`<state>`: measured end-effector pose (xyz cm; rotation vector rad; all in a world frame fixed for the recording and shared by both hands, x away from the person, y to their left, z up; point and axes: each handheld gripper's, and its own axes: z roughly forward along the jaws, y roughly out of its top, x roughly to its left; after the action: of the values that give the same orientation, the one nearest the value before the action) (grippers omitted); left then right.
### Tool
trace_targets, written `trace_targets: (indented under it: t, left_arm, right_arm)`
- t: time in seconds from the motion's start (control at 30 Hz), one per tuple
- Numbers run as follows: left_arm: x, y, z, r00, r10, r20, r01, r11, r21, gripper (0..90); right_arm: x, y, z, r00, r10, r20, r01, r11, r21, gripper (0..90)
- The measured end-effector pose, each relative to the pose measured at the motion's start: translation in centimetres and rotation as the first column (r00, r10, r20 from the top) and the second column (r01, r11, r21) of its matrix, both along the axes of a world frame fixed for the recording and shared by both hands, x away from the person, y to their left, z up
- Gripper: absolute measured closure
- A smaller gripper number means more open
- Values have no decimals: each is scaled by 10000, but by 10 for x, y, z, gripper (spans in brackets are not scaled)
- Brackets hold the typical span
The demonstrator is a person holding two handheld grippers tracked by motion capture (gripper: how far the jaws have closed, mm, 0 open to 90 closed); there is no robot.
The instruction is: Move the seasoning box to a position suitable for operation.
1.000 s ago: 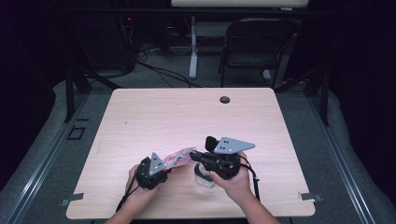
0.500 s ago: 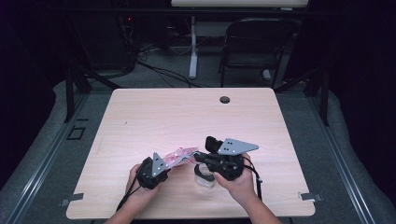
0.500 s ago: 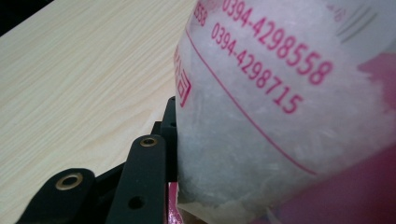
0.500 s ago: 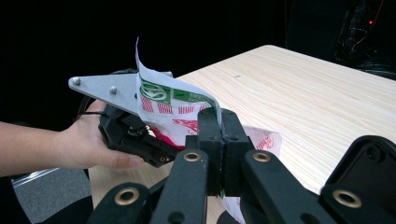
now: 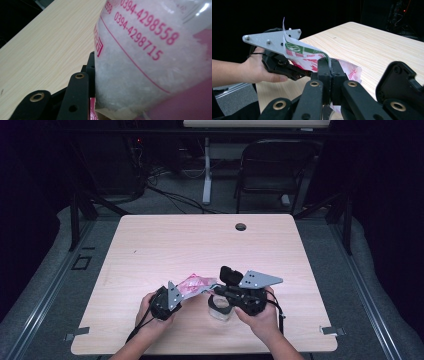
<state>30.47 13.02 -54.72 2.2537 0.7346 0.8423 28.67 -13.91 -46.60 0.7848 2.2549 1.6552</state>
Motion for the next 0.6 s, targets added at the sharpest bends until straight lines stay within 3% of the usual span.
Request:
trace_targets:
  t: [0.13, 0.6]
  left_arm:
    - [0, -1, 2, 10000, 35, 55, -36, 9999, 161, 666]
    - [3, -2, 12, 9976, 443, 528, -443, 9990, -15, 669]
  right_arm:
    - [-1, -3, -2, 10000, -82, -17, 82, 9999, -101, 898]
    - [-3, -8, -5, 9997, -232, -49, 231, 9994, -248, 900]
